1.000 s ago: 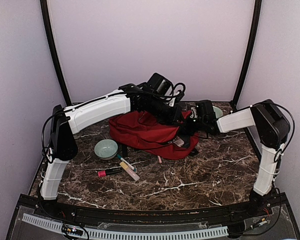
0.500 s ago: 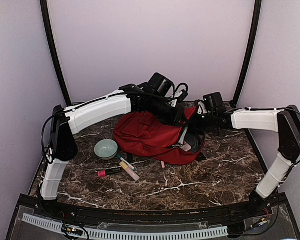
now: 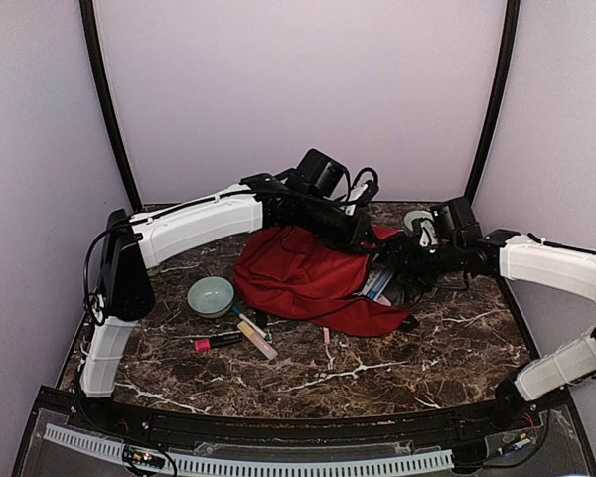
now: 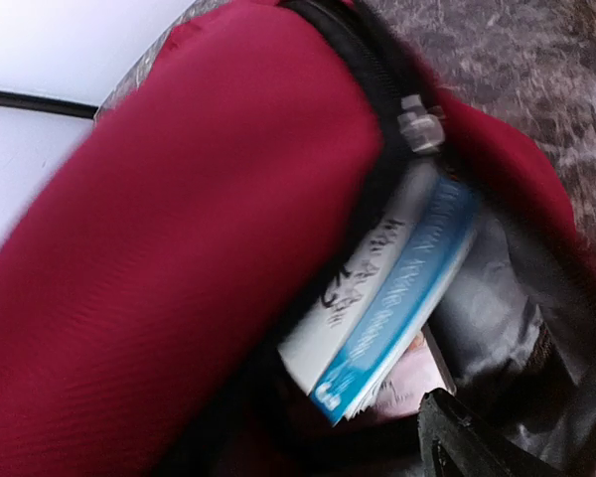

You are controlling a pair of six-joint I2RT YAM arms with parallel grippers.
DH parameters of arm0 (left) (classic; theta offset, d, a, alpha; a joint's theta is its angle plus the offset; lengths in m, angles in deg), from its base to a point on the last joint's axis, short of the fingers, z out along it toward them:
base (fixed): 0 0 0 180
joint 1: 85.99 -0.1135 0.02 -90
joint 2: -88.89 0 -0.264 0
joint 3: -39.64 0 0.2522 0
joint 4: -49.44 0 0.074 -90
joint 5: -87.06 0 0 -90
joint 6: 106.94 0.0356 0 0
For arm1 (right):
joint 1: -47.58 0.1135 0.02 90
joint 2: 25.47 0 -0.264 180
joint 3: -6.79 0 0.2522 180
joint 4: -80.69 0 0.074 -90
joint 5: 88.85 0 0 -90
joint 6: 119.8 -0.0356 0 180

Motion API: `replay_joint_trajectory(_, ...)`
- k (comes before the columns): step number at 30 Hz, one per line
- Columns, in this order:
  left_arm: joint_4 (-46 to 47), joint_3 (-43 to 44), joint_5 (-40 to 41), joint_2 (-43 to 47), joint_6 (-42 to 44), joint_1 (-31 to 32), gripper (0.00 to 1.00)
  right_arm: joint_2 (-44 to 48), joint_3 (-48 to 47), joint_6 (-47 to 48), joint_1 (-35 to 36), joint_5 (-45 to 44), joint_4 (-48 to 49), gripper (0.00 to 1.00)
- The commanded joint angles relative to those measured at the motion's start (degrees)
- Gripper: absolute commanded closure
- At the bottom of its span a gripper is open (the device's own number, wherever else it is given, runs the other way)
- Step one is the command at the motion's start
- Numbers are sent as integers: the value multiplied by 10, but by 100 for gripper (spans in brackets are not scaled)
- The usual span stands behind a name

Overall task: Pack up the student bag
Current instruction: Place the book in the largest pocket of the bag, then place the largest pocket of the bag in the student bag.

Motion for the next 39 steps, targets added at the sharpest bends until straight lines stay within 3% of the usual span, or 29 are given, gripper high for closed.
replay_joint_trajectory(1, 31, -41, 0, 19, -3, -21, 100, 105, 21, -10, 8, -7, -28, 9)
replay_joint_trajectory(6, 62, -69, -26, 10, -6, -23, 100, 182, 53, -15, 9, 10, -7, 10)
replay_joint_trajectory(18, 40, -131, -23, 2, -8, -42, 100, 400, 116, -106, 10, -133, -188, 11)
replay_joint_trajectory(23, 37, -172, -12, 4, -29, -42, 100, 479, 133, -135, 9, -167, -221, 11)
replay_joint_trajectory(33, 46, -183, 5, 35, -36, -42, 70, 439, 101, -92, 9, -171, -225, 11)
replay_joint_trajectory(39, 8, -146, 24, 60, -17, -42, 43, 384, 64, -46, 10, -182, -218, 11)
